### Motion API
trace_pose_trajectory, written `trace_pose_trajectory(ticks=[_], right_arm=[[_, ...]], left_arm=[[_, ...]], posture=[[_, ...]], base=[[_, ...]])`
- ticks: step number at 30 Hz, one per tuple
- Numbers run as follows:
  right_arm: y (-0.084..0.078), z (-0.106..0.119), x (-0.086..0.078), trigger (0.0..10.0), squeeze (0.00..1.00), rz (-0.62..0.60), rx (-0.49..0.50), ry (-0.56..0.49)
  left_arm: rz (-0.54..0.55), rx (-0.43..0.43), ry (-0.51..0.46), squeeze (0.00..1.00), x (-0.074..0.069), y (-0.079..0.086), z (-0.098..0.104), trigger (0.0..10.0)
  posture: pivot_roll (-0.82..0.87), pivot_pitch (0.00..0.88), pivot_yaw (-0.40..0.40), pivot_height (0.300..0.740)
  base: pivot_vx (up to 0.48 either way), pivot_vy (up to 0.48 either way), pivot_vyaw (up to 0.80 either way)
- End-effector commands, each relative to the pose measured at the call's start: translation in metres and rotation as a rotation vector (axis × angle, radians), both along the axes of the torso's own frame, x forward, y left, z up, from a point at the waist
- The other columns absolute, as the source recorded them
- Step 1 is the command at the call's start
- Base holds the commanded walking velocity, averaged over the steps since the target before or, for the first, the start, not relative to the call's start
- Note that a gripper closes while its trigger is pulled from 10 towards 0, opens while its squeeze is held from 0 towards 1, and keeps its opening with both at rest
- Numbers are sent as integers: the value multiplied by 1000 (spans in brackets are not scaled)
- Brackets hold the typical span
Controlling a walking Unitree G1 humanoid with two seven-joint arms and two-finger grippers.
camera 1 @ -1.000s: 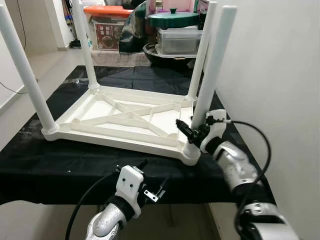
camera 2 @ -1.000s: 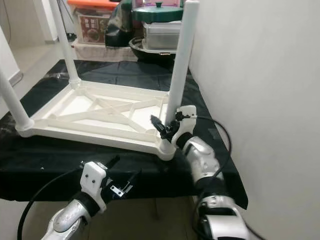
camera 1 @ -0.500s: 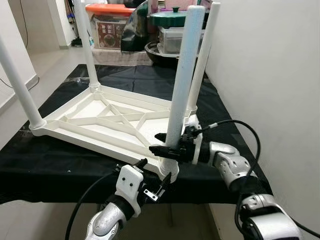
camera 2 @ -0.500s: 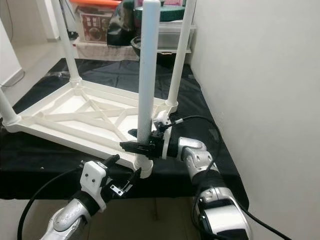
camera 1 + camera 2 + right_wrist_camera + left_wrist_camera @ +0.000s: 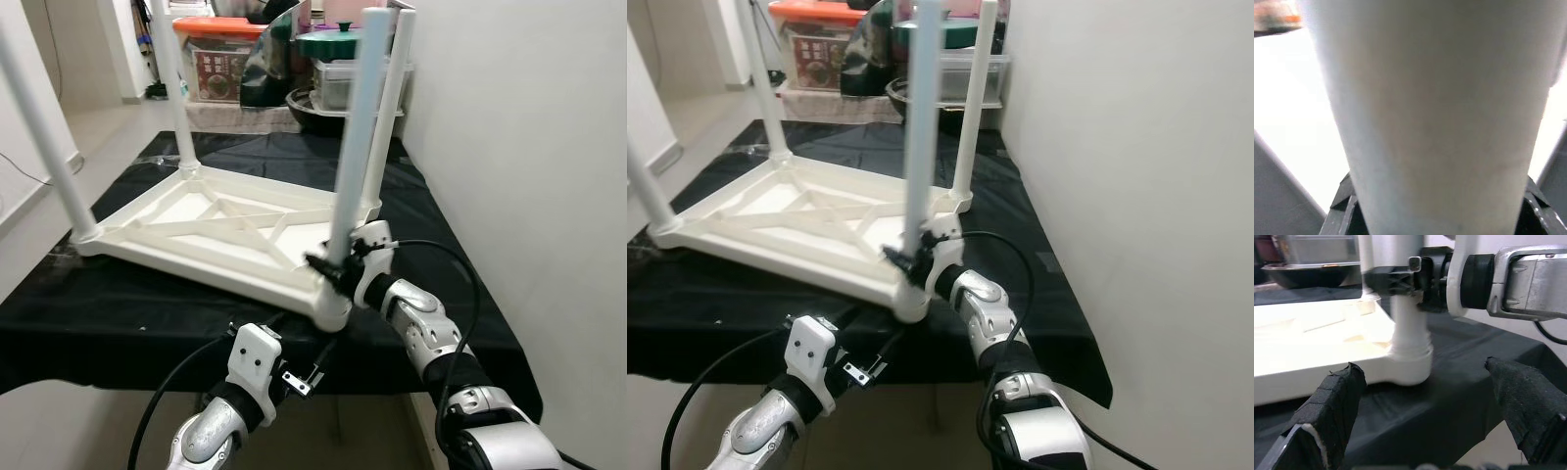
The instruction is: Building children table
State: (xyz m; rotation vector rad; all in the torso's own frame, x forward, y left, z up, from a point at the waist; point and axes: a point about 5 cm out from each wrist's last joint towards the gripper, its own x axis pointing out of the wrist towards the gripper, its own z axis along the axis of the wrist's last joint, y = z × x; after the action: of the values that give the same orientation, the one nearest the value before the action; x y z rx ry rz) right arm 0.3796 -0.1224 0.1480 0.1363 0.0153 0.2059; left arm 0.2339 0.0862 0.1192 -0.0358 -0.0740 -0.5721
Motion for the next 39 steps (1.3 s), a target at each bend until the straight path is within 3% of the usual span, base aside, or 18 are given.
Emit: trace_pose_trajectory(ticks=[1,8,11,12,13,18,19,20,21,23,26,27,29,31,32,34,35,39], right_arm=[[-23,-21,-9,0,0,-301,53,99],[-11,-29,-29,0,0,-614,184,170],[-2,-28,-30,0,0,-638,208,177],[7,-26,-27,2941,0,-598,233,175],[13,-24,-25,10000,0,-561,230,166],[17,-20,-24,10000,43,-524,223,148],[19,-16,-24,10000,1000,-483,199,113],[17,-10,-22,10000,1000,-443,184,71],[14,-3,-20,10000,0,-378,183,17],[11,3,-17,10000,0,-308,211,-17],[2,17,-14,10000,0,-55,231,-119],[2,17,-14,10000,0,-55,231,-119],[-2,17,-15,10000,0,110,225,-109],[-7,16,-24,10000,0,422,198,-89],[-7,16,-24,10000,0,422,198,-89],[-7,17,-31,10000,0,660,177,-59],[-7,17,-31,10000,0,660,177,-59],[1,20,-42,10000,0,975,127,-29]], left_arm=[[-7,6,12,0,0,0,-2,10000],[-5,9,12,0,0,1,-2,10000],[-5,10,13,0,0,1,-2,10000],[-5,10,13,0,1,1,-2,10000],[-4,10,13,0,1,1,-3,10000],[-5,10,13,0,1,0,-3,10000],[-4,9,13,0,1,0,-3,10000],[-5,8,14,0,1,0,-3,10000],[-5,8,15,0,1,-1,-3,10000],[-5,7,16,0,1,-1,-3,10000],[-6,6,17,0,1,-2,-4,10000],[-6,6,17,0,1,-2,-4,10000],[-6,5,18,0,1,-2,-4,10000],[-6,5,18,0,1,-1,-4,10000],[-6,5,18,0,1,-1,-4,10000],[-10,7,18,0,0,-1,-5,10000],[-10,7,18,0,0,-1,-5,10000],[-10,8,20,0,0,-1,-5,10000]], posture=[[49,15,-46,740],[62,14,-45,740],[64,12,-49,740],[65,10,-49,740],[65,10,-49,740],[64,7,-51,740],[66,8,-55,740],[63,7,-56,740],[64,7,-58,740],[63,4,-59,740],[65,0,-64,740],[65,0,-64,740],[64,0,-63,740],[58,0,-58,740],[58,0,-58,740],[65,0,-57,740],[65,0,-57,740],[71,0,-63,740]], base=[[0,0,0],[0,0,0],[0,0,0],[0,0,0],[0,0,0],[0,0,0],[0,0,0],[0,0,0],[0,0,0],[0,0,0],[0,0,0],[0,0,0],[0,0,0],[0,0,0],[0,0,0],[0,0,0],[0,0,0],[0,0,0]])
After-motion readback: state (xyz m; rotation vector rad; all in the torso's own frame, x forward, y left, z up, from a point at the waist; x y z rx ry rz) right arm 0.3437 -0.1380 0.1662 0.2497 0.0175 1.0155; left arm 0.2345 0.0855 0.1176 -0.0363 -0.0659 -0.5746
